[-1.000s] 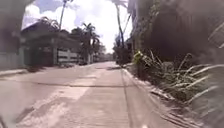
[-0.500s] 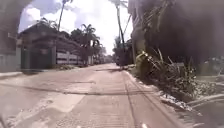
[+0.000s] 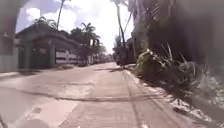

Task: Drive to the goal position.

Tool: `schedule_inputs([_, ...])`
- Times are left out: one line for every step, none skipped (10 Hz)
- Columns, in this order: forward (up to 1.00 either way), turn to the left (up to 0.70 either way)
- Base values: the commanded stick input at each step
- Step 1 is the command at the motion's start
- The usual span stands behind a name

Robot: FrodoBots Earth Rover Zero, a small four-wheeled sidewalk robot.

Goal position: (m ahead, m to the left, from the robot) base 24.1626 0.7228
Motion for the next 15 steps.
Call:
schedule_inputs([0.85,0.0])
schedule_inputs([0.85,0.0])
schedule_inputs([0.85,0.0])
schedule_inputs([0.85,0.0])
schedule_inputs([0.85,0.0])
schedule_inputs([0.85,0.0])
schedule_inputs([0.85,0.0])
schedule_inputs([0.85,-0.1])
schedule_inputs([0.85,-0.24])
schedule_inputs([0.85,-0.27])
schedule_inputs([0.85,0.0])
schedule_inputs([0.85,0.0])
schedule_inputs([0.85,0.0])
schedule_inputs([0.85,0.0])
schedule_inputs([0.85,0.0])
